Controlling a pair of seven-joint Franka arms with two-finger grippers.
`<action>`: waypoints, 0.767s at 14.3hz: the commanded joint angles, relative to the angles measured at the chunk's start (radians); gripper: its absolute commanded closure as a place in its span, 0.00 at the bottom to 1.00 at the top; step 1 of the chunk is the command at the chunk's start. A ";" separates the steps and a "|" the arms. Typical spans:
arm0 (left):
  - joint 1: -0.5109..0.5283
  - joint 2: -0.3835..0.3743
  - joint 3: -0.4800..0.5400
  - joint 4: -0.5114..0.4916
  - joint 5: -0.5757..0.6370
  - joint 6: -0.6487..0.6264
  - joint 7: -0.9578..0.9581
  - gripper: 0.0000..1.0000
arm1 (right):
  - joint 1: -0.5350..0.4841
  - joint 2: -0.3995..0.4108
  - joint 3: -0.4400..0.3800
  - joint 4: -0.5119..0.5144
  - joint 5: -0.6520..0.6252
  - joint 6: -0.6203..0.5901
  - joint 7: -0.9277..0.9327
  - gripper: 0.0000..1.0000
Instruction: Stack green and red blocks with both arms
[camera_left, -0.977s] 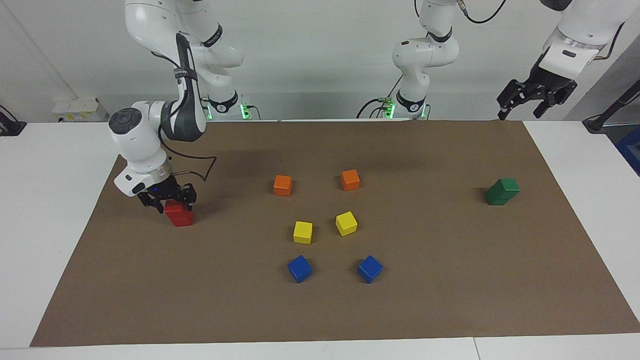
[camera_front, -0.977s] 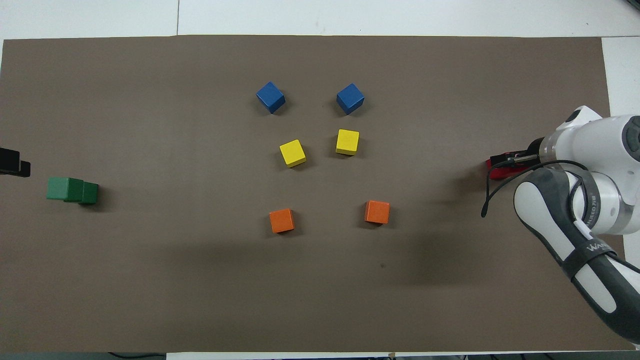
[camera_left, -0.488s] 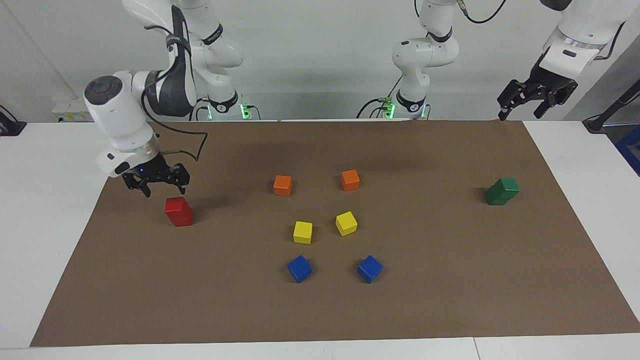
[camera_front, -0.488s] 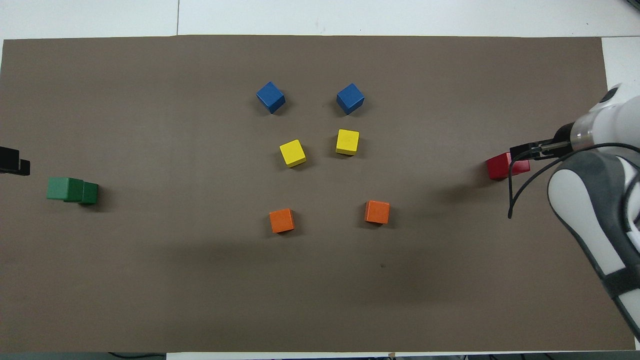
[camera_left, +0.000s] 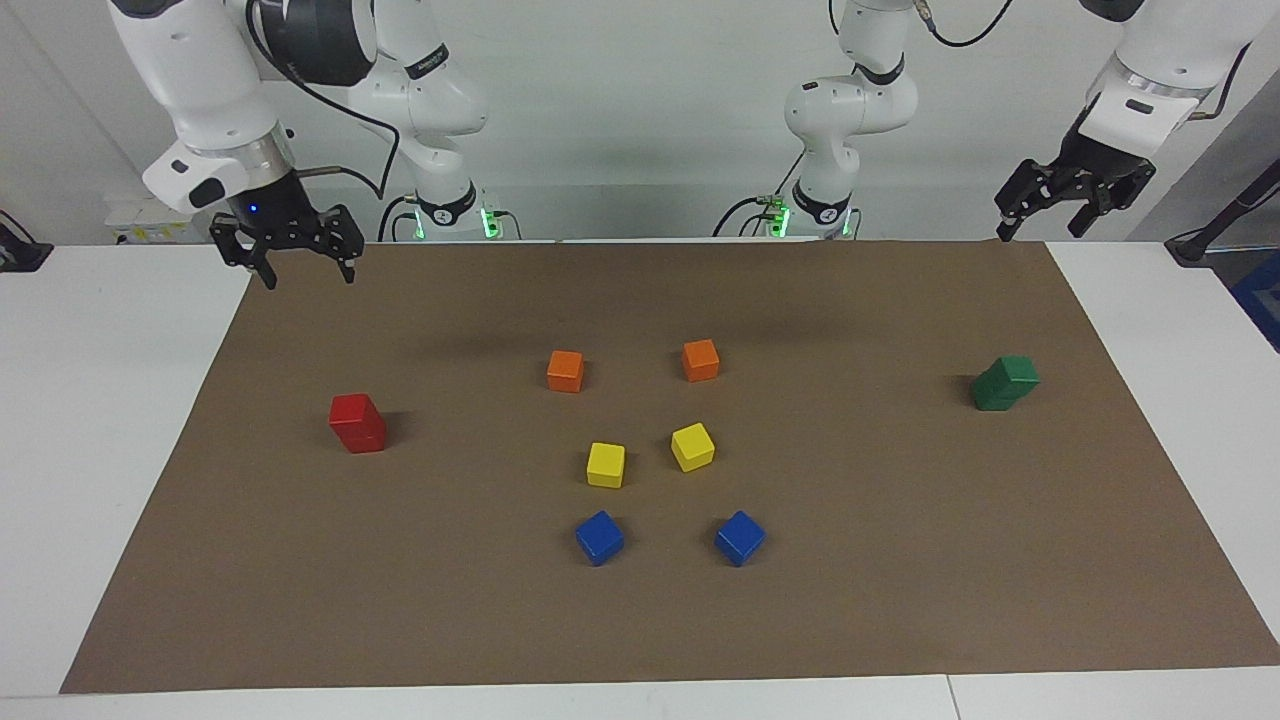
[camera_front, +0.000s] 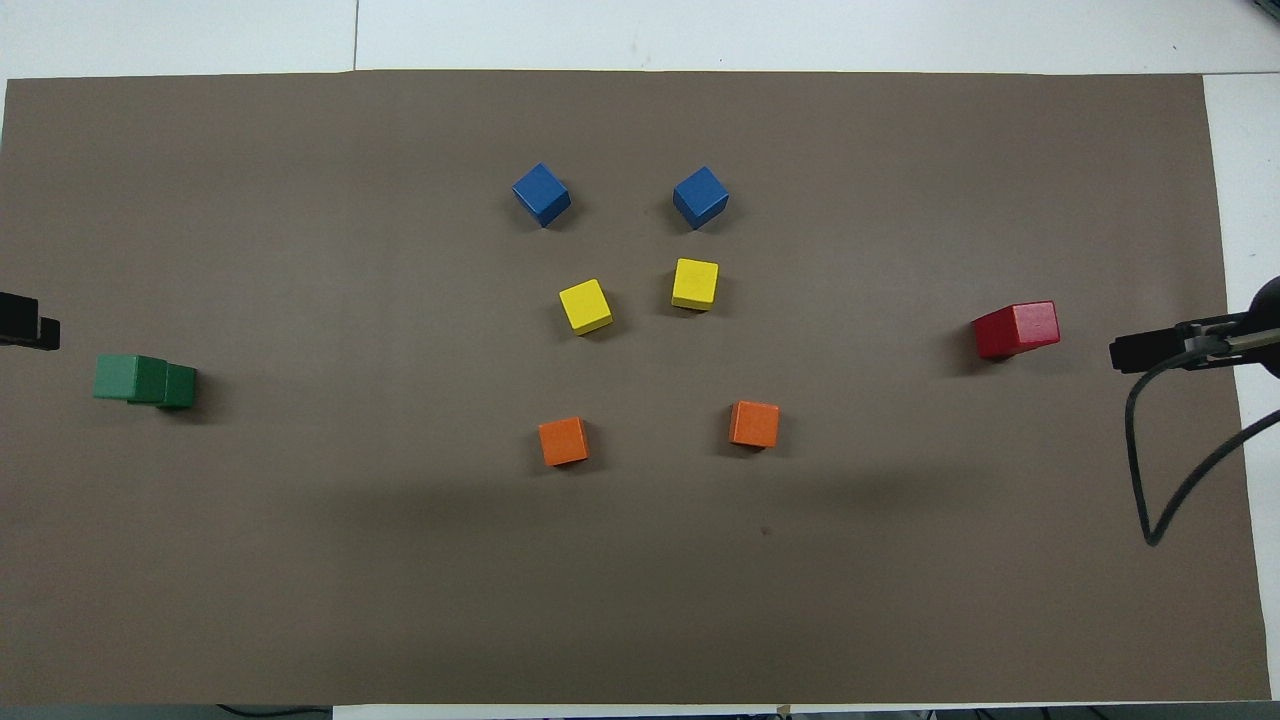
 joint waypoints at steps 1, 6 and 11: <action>-0.014 -0.023 0.011 -0.023 0.018 0.018 -0.003 0.00 | -0.009 0.057 0.016 0.090 0.009 -0.060 0.004 0.00; -0.014 -0.023 0.011 -0.023 0.016 0.018 -0.003 0.00 | -0.010 0.086 0.016 0.110 0.009 -0.063 0.019 0.00; -0.014 -0.023 0.011 -0.023 0.016 0.018 -0.003 0.00 | -0.012 0.092 0.016 0.122 0.012 -0.075 0.025 0.00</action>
